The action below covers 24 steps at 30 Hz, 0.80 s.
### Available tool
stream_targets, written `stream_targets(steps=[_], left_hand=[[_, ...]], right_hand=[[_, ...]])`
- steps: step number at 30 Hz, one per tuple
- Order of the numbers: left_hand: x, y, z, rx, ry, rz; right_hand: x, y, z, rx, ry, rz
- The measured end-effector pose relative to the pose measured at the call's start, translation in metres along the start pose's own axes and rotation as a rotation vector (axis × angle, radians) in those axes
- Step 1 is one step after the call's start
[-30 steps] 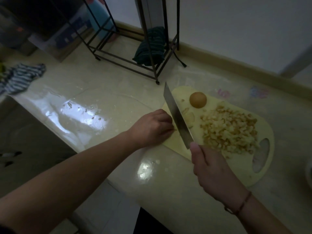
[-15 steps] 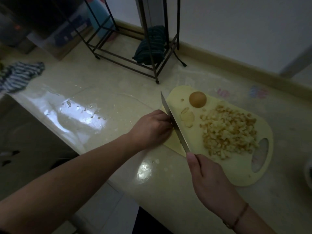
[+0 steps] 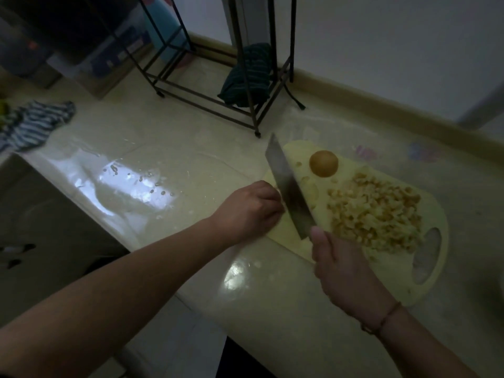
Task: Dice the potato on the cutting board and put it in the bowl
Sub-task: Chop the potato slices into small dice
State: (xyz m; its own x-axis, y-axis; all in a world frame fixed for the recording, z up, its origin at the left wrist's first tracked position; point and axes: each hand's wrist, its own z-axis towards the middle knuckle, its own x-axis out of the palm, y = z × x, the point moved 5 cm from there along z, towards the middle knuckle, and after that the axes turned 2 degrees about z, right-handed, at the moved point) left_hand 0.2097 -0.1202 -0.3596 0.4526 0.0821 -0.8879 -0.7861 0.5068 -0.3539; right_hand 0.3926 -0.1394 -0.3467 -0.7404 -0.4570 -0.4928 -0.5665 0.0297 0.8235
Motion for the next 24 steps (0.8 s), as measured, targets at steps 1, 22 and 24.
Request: stream_targets(steps=[1,22,24], left_hand=[[0.000,0.000,0.000,-0.003,-0.006,-0.003],[0.001,0.005,-0.012,-0.034,-0.071,-0.017],[0.001,0.005,-0.012,-0.029,-0.062,-0.009]], right_hand=[[-0.005,-0.007,-0.001,0.046,-0.003,0.050],[0.006,0.008,-0.020,-0.016,0.028,0.035],[0.006,0.009,-0.019,-0.021,0.022,0.020]])
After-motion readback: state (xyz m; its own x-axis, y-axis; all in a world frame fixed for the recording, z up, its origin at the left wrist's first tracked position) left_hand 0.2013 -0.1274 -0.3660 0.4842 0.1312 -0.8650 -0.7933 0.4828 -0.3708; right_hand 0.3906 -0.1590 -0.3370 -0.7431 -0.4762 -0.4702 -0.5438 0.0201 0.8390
